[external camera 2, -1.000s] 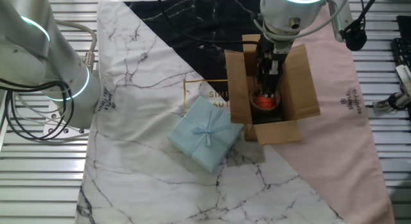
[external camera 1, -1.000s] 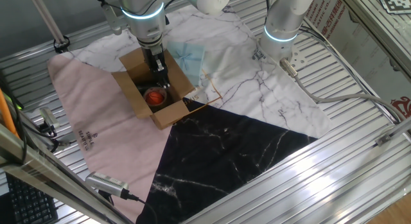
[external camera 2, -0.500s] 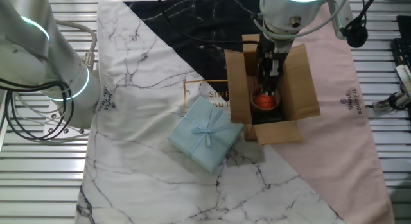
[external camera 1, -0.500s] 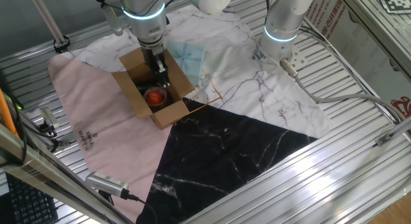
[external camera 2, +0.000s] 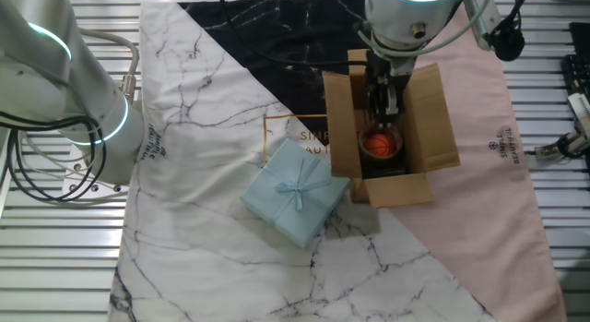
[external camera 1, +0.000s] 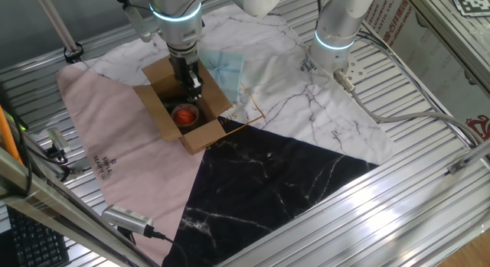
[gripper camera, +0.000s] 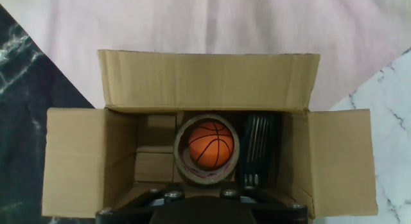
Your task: Cover the box
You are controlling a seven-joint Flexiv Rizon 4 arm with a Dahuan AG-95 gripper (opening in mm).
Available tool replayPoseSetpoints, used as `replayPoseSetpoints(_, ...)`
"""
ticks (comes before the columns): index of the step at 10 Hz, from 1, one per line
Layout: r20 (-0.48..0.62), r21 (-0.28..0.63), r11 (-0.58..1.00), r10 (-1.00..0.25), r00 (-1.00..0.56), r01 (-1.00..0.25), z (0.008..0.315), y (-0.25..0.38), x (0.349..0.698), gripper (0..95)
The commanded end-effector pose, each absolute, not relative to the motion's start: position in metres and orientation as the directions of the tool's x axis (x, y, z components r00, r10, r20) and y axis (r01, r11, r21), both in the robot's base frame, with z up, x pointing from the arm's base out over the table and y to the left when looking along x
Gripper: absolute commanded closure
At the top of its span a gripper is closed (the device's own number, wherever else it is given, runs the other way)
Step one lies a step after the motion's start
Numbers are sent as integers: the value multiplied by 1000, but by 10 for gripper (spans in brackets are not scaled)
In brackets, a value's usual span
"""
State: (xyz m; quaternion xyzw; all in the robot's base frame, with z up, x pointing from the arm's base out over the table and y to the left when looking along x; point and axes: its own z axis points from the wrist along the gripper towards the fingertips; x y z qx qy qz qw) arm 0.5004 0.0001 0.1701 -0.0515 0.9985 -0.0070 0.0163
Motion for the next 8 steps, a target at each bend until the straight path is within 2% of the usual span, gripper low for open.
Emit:
replayPoseSetpoints(1,-34,-17,995,-101,-994,-101,173,1,499,950)
replayPoseSetpoints(8,-27,-18,995,-100,-995,-99,178,3,497,950)
